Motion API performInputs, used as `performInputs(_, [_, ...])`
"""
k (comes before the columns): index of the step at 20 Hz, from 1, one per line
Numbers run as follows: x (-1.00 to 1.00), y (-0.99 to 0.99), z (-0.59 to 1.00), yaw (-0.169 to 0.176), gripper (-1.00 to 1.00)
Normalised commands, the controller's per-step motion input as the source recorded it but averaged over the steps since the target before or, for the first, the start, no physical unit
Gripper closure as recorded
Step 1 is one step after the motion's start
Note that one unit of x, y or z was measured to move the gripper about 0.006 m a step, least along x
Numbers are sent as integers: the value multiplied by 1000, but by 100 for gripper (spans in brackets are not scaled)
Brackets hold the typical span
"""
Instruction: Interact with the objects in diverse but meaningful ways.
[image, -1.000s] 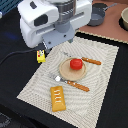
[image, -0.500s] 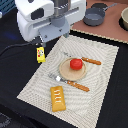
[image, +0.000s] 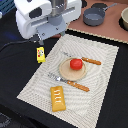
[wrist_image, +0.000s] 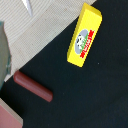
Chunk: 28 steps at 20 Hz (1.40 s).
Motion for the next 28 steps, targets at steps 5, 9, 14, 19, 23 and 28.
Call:
performInputs(5, [-655,213,-387,0,-100])
performInputs(9, [-613,229,-387,0,-100])
performInputs(14, [-614,245,-379,0,-100])
performInputs(19, [-634,271,-395,0,-100])
performInputs(23, [-661,280,-421,0,-100])
performInputs(28, [-586,235,-434,-2,-100])
